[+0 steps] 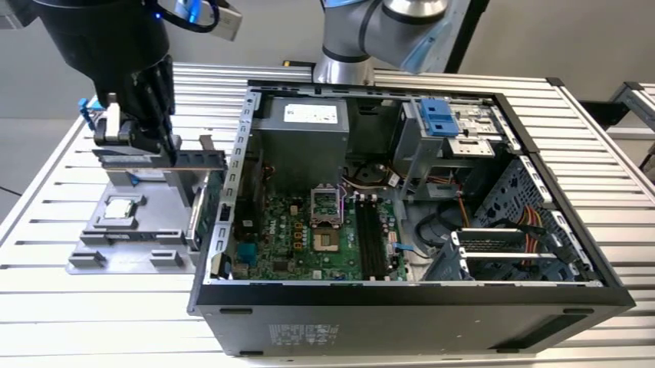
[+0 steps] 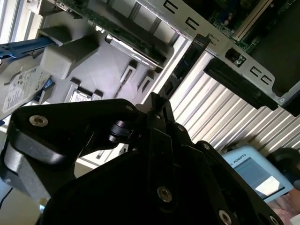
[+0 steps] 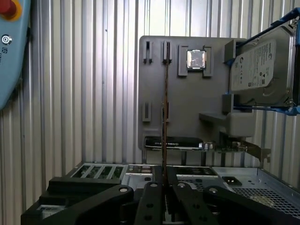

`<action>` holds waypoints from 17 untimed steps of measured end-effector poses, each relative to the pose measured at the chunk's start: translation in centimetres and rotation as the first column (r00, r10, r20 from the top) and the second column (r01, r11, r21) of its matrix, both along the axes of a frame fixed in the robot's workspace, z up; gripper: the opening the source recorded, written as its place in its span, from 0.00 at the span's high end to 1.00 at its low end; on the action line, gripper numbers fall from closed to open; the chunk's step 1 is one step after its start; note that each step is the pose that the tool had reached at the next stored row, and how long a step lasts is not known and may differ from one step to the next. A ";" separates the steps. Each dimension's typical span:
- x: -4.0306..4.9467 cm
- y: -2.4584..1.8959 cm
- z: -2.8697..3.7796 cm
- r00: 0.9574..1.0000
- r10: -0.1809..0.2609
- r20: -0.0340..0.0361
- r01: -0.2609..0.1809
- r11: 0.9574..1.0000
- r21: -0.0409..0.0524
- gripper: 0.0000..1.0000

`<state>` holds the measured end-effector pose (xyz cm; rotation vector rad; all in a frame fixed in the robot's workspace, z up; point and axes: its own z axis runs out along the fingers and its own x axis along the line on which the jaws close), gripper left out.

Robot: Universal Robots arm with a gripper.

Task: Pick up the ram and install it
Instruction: 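Pick up the ram and move it above insertion slot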

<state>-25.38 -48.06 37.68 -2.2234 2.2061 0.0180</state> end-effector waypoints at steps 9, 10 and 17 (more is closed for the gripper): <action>1.77 0.00 0.00 1.000 0.000 -0.002 0.000 1.000 0.000 1.00; 1.94 0.00 0.00 1.000 0.000 -0.002 0.000 1.000 0.000 1.00; 3.23 0.00 0.00 1.000 0.000 -0.003 0.000 1.000 0.000 1.00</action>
